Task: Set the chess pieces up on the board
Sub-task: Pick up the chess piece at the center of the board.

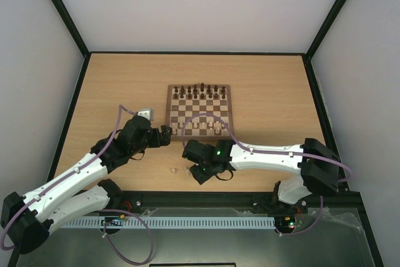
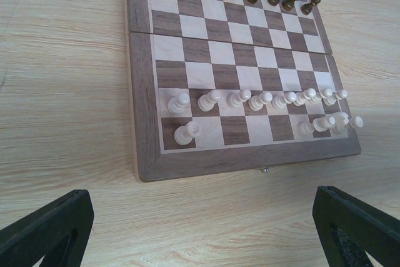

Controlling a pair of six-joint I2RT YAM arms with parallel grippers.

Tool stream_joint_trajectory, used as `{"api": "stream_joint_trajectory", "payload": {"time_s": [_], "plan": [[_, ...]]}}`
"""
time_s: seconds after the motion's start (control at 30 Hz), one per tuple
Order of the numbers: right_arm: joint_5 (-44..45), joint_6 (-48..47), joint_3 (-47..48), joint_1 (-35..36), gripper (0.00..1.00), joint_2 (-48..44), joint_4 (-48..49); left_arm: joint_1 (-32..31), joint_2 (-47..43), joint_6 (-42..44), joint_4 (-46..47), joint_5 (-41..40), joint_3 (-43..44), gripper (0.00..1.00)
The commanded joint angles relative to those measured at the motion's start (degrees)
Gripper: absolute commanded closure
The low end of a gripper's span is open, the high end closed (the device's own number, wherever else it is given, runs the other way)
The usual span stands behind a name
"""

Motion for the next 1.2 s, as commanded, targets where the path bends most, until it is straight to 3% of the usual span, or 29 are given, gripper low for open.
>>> {"api": "stream_joint_trajectory", "payload": {"time_s": [0.0, 0.27, 0.6, 0.8, 1.0, 1.17], "plan": [[-0.7, 0.4, -0.5, 0.6, 0.58, 2.3, 0.2, 0.4, -0.3, 0.0, 0.6, 0.1, -0.8, 0.01], [-0.6, -0.4, 0.4, 0.9, 0.59, 5.9, 0.1, 0.3, 0.2, 0.2, 1.3, -0.1, -1.1, 0.01], [0.5, -0.4, 1.5, 1.0, 0.76, 7.9, 0.3, 0.3, 0.6, 0.3, 1.9, 0.1, -1.4, 0.01], [1.1, -0.4, 2.2, 0.9, 0.91, 8.6, -0.6, 0.4, 0.2, 0.3, 1.6, 0.0, -1.4, 0.01], [6.1, -0.5, 5.3, 0.6, 0.92, 6.4, -4.6, 0.3, 0.1, 0.5, 1.6, 0.1, -1.3, 0.01], [11.0, -2.8, 10.7, -3.8, 0.92, 5.9, -9.8, 0.3, 0.1, 0.8, 1.6, 0.2, -1.2, 0.01]]}}
